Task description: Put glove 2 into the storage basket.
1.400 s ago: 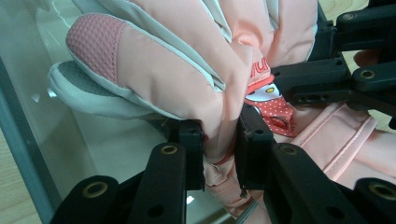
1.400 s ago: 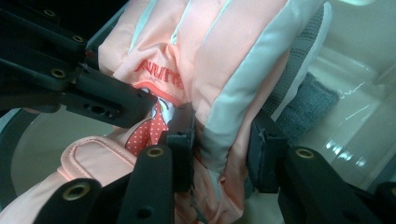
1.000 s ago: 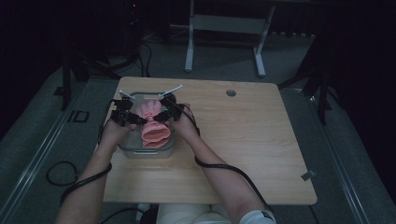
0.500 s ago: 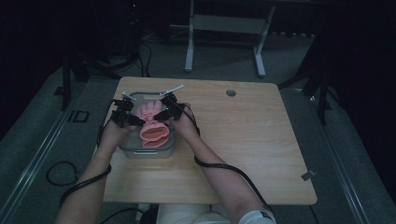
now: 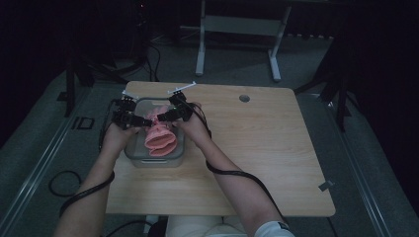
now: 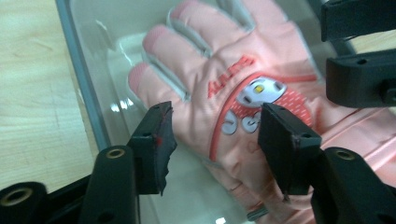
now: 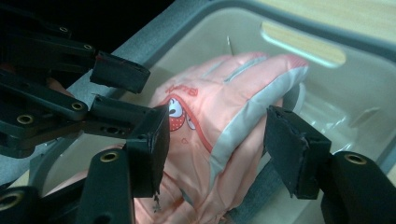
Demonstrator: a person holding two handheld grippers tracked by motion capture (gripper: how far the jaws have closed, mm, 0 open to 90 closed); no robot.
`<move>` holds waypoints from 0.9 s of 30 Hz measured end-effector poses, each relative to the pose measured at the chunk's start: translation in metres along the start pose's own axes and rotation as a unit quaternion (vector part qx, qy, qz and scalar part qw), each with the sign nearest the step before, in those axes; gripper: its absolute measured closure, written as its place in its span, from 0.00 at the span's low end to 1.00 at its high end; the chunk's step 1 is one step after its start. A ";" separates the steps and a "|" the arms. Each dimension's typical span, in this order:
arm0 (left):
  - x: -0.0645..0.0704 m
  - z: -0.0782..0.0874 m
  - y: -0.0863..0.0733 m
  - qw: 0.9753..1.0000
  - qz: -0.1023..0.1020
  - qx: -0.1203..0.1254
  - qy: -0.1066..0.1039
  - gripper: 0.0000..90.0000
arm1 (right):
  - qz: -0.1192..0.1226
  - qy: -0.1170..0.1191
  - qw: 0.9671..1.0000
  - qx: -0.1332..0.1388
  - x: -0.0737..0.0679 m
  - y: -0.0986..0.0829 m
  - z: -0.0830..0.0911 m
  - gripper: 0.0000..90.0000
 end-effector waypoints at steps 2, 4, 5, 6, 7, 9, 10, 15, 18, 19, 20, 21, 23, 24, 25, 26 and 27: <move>0.002 0.005 0.002 1.000 0.000 0.009 -0.006 0.49 | -0.001 0.004 1.000 0.005 -0.001 0.002 0.004 0.45; 0.005 0.009 0.004 1.000 -0.003 0.016 -0.013 0.48 | 0.000 0.004 1.000 0.007 -0.001 0.003 0.005 0.45; 0.006 0.011 0.004 1.000 -0.006 0.016 -0.012 0.47 | 0.002 0.007 1.000 0.007 -0.002 0.005 0.010 0.44; 0.007 0.013 0.004 1.000 -0.012 0.017 -0.014 0.47 | 0.004 0.008 1.000 0.006 -0.003 0.005 0.011 0.44; 0.009 0.015 0.004 1.000 -0.016 0.017 -0.015 0.47 | 0.006 0.007 1.000 0.007 -0.003 0.005 0.013 0.43; 0.011 0.017 0.004 1.000 -0.019 0.019 -0.014 0.47 | 0.007 0.007 1.000 0.009 -0.002 0.006 0.015 0.43; 0.016 0.021 0.003 0.999 -0.027 0.020 -0.016 0.47 | 0.007 0.007 1.000 0.010 -0.002 0.005 0.017 0.42; 0.027 0.029 0.003 0.998 -0.034 0.035 -0.031 0.44 | 0.017 0.012 1.000 0.010 0.000 0.003 0.028 0.38; 0.046 0.034 0.002 0.997 -0.064 0.038 -0.023 0.37 | 0.028 0.024 0.999 0.014 -0.002 -0.001 0.039 0.33; 0.051 0.035 0.002 0.996 -0.074 0.040 -0.028 0.31 | 0.029 0.027 0.999 0.016 -0.002 -0.002 0.042 0.32; 0.055 0.035 0.001 0.996 -0.080 0.040 -0.025 0.27 | 0.032 0.028 0.999 0.020 -0.002 -0.003 0.045 0.31; 0.059 0.036 0.000 0.995 -0.087 0.042 -0.022 0.26 | 0.033 0.032 0.999 0.023 -0.002 -0.004 0.049 0.29; 0.067 0.036 -0.001 0.994 -0.097 0.045 -0.030 0.15 | 0.032 0.036 0.998 0.029 0.000 -0.006 0.056 0.27; 0.071 0.037 -0.002 0.993 -0.101 0.051 -0.028 0.15 | 0.034 0.040 0.998 0.030 0.001 -0.008 0.060 0.25; 0.074 0.037 -0.003 0.993 -0.103 0.055 -0.026 0.15 | 0.036 0.041 0.998 0.033 0.003 -0.009 0.063 0.24; 0.078 0.036 -0.004 0.992 -0.106 0.057 -0.031 0.10 | 0.036 0.039 0.998 0.034 0.005 -0.011 0.067 0.23; 0.081 0.035 -0.005 0.991 -0.109 0.060 -0.039 0.05 | 0.038 0.041 0.998 0.038 0.008 -0.013 0.070 0.22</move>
Point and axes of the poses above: each handheld gripper's, and its own axes: z roughly backward along the jaws, y roughly out of its top, x roughly to its right, the point moved 5 cm from there along -z, roughly forward along the jaws, and after that the axes turned 4 degrees about -y, right-handed, at the moved point
